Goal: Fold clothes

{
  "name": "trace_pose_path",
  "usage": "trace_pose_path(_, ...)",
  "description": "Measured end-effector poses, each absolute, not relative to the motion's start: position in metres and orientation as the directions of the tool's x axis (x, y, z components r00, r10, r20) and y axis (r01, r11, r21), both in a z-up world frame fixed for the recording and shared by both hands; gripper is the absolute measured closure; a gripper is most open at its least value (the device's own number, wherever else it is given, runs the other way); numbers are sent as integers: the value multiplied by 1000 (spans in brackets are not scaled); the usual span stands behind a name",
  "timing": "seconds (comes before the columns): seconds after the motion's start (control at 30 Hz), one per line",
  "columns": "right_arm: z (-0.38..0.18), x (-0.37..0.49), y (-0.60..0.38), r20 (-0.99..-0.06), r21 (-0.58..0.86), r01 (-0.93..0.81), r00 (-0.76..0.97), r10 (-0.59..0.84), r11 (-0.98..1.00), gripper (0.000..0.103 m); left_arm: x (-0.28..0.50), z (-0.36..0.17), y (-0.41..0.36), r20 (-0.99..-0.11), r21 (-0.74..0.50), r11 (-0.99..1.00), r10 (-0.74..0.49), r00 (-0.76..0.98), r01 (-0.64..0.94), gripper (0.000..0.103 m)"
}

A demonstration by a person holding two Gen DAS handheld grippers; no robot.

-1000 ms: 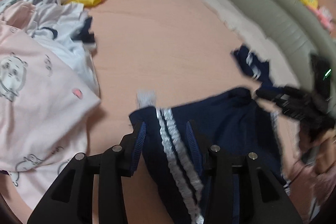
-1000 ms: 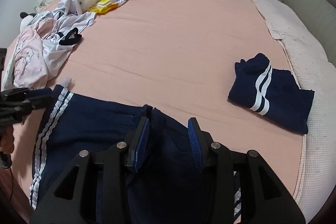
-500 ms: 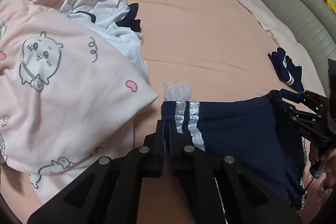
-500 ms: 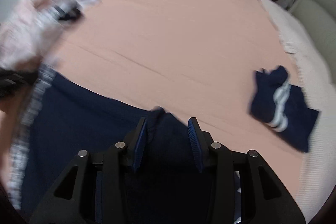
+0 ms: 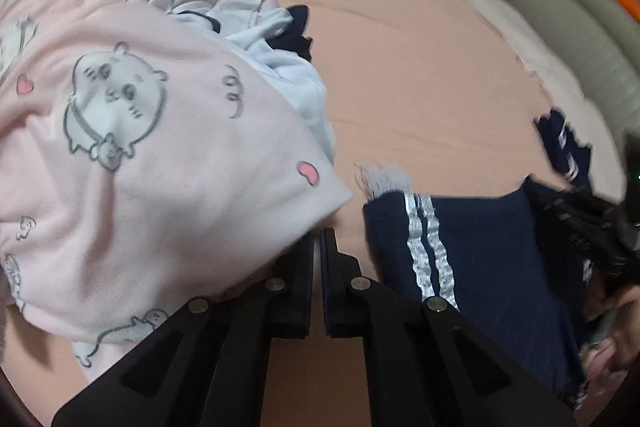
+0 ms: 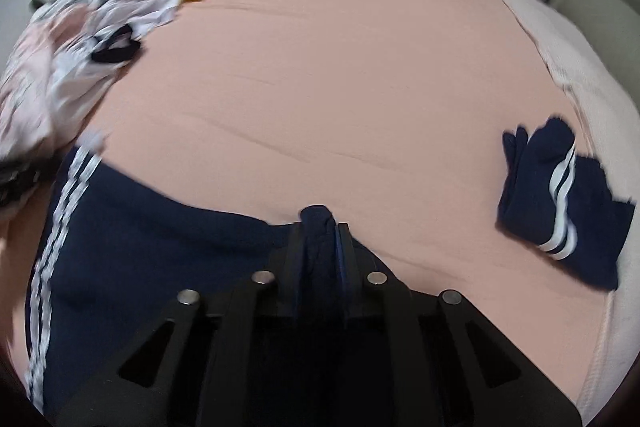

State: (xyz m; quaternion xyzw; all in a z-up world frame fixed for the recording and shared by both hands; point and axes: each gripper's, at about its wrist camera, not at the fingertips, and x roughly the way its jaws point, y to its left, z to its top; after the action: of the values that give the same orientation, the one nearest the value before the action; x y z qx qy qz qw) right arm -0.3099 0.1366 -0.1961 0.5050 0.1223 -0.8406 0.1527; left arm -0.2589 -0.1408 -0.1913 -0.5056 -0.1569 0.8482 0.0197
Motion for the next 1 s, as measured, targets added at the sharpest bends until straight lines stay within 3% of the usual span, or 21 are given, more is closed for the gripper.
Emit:
trace_pose_path(0.1, -181, -306, 135, -877, -33, 365, -457, -148, -931, 83, -254, -174, -137, -812, -338, -939, 257, -524, 63, 98)
trace_pose_path(0.2, -161, -293, 141, -869, 11, 381, -454, -197, -924, 80, -247, -162, -109, -787, -385, -916, 388, -480, -108, 98)
trace_pose_path(0.27, -146, -277, 146, -866, 37, 393, -446, -225, -919, 80, -242, -162, -89, -804, -350, -919, 395, -445, -183, 98)
trace_pose_path(0.43, -124, -231, 167, -875, 75, 384, -417, -245, -920, 80, -227, -175, -53, -891, -195, -953, 270, -365, -230, 98)
trace_pose_path(0.7, -140, -133, 253, -902, 175, 232, -351, -250, -957, 79, -154, -150, -18, -870, -289, -897, 391, -299, -334, 98)
trace_pose_path(0.87, -174, -97, 287, -921, 236, 160, -276, -273, -959, 79, -145, -170, -19, -910, -281, -933, 333, -247, -223, 98)
trace_pose_path(1.0, -160, -93, 307, -893, 276, 127, -332, -303, -953, 79, -147, -166, -24, -912, -260, -953, 295, -284, -155, 97)
